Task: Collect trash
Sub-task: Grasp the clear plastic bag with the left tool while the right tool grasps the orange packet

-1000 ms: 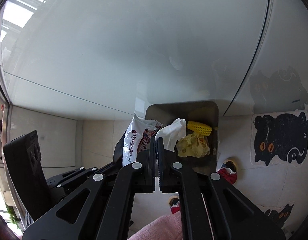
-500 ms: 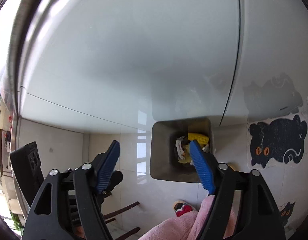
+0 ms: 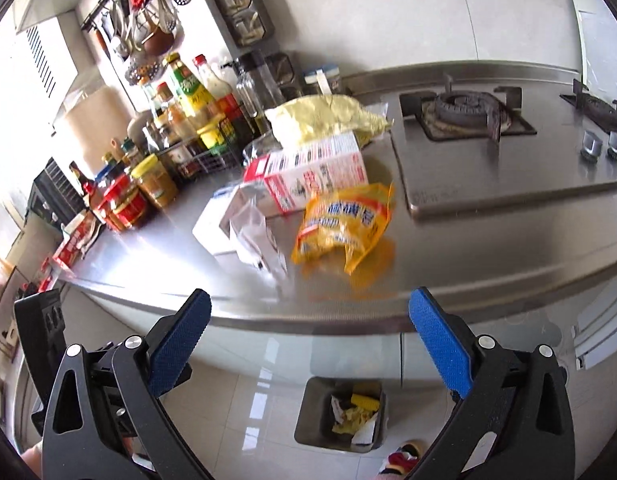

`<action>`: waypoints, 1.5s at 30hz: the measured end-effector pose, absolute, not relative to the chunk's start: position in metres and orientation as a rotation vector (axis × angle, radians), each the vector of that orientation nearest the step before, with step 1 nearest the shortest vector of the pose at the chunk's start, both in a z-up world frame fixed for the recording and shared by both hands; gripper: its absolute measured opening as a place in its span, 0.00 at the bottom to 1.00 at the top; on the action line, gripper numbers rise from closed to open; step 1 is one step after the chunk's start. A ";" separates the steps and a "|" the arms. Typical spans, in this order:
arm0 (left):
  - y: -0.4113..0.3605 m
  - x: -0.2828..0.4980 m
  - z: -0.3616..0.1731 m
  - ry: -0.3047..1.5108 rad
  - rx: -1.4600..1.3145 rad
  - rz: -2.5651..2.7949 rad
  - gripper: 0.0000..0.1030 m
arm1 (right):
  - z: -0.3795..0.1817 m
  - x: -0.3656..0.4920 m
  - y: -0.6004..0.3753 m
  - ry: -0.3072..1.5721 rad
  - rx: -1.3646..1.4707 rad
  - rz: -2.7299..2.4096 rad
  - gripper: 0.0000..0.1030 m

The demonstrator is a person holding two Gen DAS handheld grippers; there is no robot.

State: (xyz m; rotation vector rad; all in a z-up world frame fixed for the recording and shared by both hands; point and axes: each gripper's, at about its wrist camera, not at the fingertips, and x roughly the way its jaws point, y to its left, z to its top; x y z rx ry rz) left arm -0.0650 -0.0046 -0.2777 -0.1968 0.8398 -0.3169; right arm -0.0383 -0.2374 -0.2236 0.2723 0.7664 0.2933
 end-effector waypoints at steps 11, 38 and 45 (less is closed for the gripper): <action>-0.044 -0.008 -0.240 0.712 -0.101 -0.380 0.89 | -0.231 0.026 -0.259 0.873 0.341 0.269 0.88; -0.070 0.060 -0.291 0.884 -0.045 -0.467 0.18 | -0.271 0.071 -0.257 1.029 0.300 0.285 0.07; -0.058 0.029 -0.265 0.878 -0.095 -0.451 0.17 | -0.242 0.040 -0.264 0.961 0.280 0.282 0.07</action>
